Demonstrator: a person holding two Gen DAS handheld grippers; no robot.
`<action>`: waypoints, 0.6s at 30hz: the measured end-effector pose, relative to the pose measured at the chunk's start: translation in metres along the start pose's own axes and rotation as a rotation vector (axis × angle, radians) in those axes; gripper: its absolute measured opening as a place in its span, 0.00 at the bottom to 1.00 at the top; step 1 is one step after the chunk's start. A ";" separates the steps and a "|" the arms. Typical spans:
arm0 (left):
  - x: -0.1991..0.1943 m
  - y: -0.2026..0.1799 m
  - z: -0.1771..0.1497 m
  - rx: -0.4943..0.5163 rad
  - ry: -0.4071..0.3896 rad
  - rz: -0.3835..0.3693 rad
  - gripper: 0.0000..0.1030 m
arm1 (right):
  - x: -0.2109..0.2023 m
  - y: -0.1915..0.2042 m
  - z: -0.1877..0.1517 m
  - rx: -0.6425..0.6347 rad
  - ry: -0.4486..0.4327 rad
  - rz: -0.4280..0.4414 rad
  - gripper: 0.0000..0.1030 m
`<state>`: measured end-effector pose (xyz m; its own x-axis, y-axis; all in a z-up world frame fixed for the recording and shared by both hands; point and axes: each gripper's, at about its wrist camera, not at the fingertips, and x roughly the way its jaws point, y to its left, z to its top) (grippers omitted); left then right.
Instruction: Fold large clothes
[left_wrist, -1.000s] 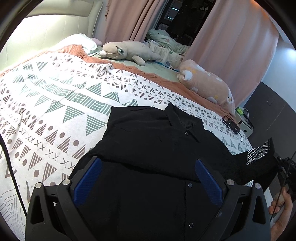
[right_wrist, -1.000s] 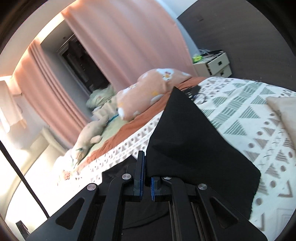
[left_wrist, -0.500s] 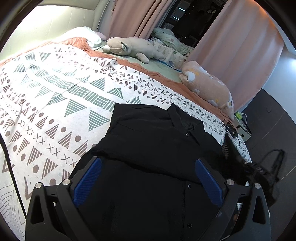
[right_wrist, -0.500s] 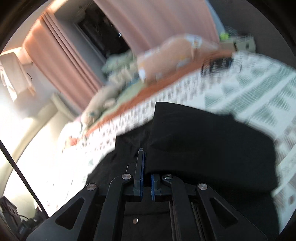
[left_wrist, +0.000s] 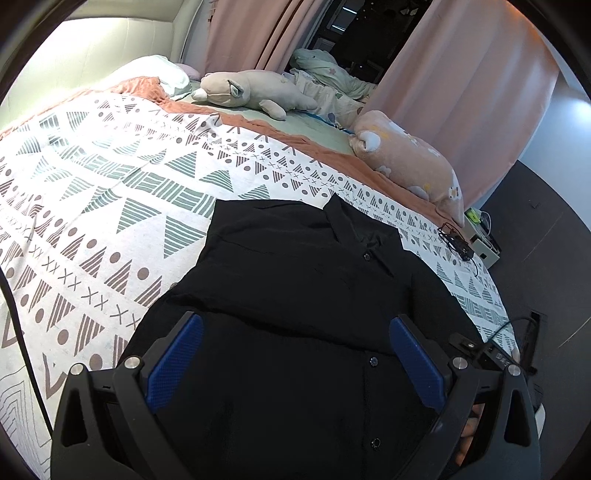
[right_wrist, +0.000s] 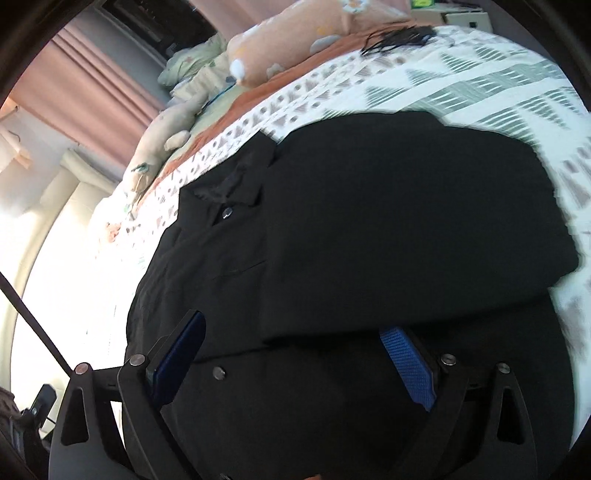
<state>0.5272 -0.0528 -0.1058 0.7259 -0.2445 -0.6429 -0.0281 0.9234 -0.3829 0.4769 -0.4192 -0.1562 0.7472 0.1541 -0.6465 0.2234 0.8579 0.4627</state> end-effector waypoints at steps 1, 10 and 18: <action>0.000 0.000 0.000 -0.002 -0.001 -0.001 1.00 | -0.013 -0.008 0.002 0.007 -0.018 -0.020 0.92; 0.002 0.000 -0.002 -0.002 0.001 0.014 1.00 | -0.082 -0.048 0.000 0.056 -0.136 -0.209 0.92; 0.004 0.001 -0.002 -0.004 0.004 0.020 1.00 | -0.072 -0.058 -0.006 0.124 -0.178 -0.292 0.92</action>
<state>0.5281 -0.0537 -0.1101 0.7226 -0.2268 -0.6530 -0.0454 0.9270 -0.3722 0.4065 -0.4774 -0.1399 0.7358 -0.1859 -0.6511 0.5094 0.7855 0.3515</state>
